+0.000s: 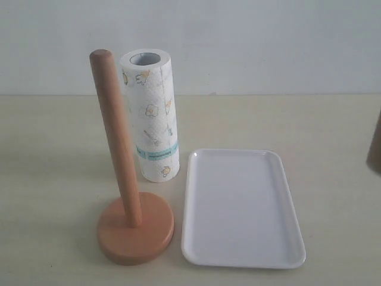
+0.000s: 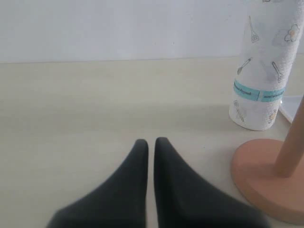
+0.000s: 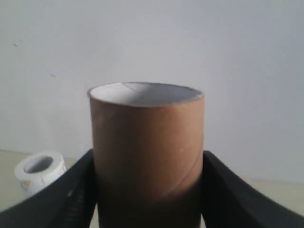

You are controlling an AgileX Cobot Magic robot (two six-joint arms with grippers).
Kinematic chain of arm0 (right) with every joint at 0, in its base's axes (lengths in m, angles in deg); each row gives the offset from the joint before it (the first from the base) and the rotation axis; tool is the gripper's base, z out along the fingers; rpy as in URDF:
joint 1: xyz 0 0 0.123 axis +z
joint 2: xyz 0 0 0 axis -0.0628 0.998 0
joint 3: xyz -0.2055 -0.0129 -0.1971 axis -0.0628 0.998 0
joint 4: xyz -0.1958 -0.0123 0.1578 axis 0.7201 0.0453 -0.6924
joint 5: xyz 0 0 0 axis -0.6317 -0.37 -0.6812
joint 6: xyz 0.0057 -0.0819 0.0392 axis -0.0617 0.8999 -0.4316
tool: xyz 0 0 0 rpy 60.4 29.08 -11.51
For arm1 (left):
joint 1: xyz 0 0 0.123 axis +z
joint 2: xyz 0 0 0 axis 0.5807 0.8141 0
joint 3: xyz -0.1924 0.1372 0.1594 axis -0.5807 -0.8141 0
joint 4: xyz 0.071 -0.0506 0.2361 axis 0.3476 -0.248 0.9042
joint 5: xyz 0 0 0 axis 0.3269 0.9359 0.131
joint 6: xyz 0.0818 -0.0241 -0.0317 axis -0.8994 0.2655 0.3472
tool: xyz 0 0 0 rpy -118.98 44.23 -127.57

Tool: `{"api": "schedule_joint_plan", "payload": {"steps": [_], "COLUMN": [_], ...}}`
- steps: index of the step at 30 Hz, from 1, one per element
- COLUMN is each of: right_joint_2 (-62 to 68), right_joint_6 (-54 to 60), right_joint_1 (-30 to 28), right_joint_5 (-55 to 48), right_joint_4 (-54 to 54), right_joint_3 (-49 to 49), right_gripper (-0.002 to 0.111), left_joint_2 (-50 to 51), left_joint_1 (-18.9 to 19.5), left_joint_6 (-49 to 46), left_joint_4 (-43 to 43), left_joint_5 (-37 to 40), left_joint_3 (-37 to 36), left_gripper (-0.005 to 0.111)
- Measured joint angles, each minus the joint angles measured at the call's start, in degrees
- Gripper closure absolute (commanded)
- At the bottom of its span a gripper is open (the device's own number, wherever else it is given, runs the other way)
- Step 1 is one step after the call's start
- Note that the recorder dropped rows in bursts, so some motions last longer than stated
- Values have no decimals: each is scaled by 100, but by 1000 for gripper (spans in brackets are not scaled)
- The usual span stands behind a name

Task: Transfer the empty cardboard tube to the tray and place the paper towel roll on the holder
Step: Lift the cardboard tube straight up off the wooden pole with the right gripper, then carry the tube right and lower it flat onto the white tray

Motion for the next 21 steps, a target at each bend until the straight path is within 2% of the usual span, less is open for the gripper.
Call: {"api": "schedule_joint_plan", "payload": {"steps": [5,8,11,15,18,21], "right_joint_2": [760,1447,2115,2905,3470,3999], "right_joint_6": [-1565,-1880,-1829,-610,1218,3282], "right_joint_1": [0,-87,-435,-1261,-1931,-2424], "right_joint_5": [-116,-79,-2,704,1151,917], "right_joint_4": [280,270,-53,-1562,-3525,-5520], "right_joint_3": [693,678,455,58,-267,-737], "right_gripper": [109,109,109,109,109,109], "left_joint_2": [0,0,0,0,0,0], "left_joint_1": [0,0,0,0,0,0], "left_joint_6": [0,0,0,0,0,0], "left_joint_4": [0,0,0,0,0,0], "left_joint_5": [0,0,0,0,0,0], "left_joint_3": [0,0,0,0,0,0], "left_gripper": [103,103,103,103,103,103]}}
